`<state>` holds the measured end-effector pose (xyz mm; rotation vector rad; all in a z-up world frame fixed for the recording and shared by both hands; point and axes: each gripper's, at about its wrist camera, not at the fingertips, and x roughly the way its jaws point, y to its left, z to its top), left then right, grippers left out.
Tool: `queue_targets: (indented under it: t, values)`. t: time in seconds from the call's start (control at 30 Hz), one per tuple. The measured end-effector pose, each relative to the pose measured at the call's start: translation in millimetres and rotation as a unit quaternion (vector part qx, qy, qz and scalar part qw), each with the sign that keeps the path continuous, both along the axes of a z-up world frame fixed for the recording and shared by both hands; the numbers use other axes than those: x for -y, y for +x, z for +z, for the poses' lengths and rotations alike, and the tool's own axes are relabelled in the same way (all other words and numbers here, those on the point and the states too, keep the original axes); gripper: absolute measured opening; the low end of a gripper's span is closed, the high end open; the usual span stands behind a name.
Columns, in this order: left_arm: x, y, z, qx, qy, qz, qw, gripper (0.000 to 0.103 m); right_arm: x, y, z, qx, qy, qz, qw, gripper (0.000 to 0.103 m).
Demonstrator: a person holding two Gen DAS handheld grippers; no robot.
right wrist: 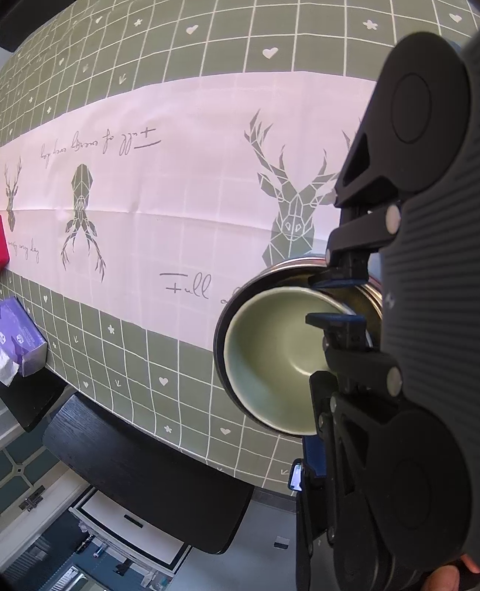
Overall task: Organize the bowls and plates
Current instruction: 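Lower the green bowl into the orange steel bowl and open the right gripper, then grasp the rim of the nested bowl stack with the right gripper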
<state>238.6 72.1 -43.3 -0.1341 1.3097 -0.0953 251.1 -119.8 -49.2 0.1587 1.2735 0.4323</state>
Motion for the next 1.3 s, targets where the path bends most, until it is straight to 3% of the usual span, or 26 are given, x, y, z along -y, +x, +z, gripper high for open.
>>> queue_targets:
  t: [0.27, 0.43, 0.7, 0.87, 1.13, 1.3]
  values:
    - [-9, 0, 4, -0.008, -0.029, 0.015, 0.9994, 0.035, 4, -4, 9, 0.002, 0.015, 0.000, 1.000, 0.027]
    - [-10, -3, 24, 0.027, -0.020, 0.005, 0.9994, 0.045, 9, -7, 27, 0.034, 0.014, -0.001, 0.999, 0.043]
    - [-11, -23, 47, 0.091, -0.016, -0.013, 0.9956, 0.048, 21, -22, 44, 0.081, 0.020, -0.004, 0.996, 0.050]
    - [-14, -50, 56, 0.156, -0.028, -0.023, 0.9870, 0.049, 26, -39, 46, 0.108, 0.024, -0.005, 0.994, 0.055]
    - [-17, -97, 55, 0.252, -0.009, -0.022, 0.9674, 0.062, 35, -69, 40, 0.137, 0.055, -0.016, 0.989, 0.065]
    - [-19, -120, 47, 0.288, -0.011, -0.022, 0.9573, 0.073, 45, -87, 32, 0.156, 0.077, -0.035, 0.984, 0.069]
